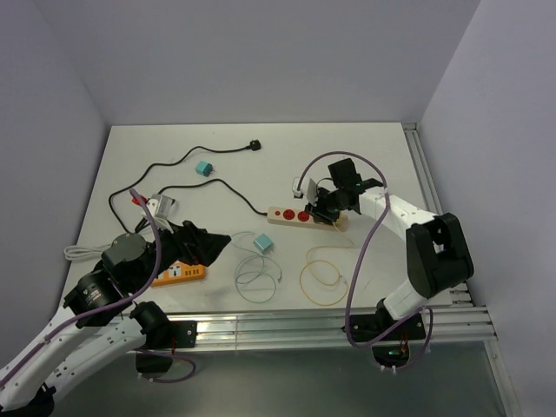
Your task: Insert the plug
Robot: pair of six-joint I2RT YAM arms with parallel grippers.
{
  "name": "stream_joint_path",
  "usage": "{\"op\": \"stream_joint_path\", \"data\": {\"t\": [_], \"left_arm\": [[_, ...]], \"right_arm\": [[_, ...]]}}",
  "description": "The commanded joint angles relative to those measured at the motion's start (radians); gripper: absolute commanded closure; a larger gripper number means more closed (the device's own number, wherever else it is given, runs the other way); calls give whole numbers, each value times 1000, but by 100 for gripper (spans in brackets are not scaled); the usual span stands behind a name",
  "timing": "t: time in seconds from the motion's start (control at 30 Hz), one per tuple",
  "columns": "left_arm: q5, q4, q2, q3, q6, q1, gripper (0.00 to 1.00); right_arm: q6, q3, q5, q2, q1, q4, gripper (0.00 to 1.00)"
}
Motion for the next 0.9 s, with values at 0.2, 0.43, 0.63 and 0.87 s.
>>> {"op": "stream_joint_path", "data": {"t": [0.2, 0.43, 0.63, 0.87], "left_arm": [[10, 49, -4, -4, 12, 2, 1], [27, 58, 19, 2, 15, 2, 0], [30, 70, 18, 1, 6, 1, 0], [36, 69, 10, -5, 2, 1, 0]], "right_arm": [[-30, 17, 83, 119, -30, -132, 100], [-31, 82, 103, 205, -27, -172, 100], [-1, 87, 108, 212, -13, -225, 100], [42, 55, 111, 191, 8, -245, 100]]}}
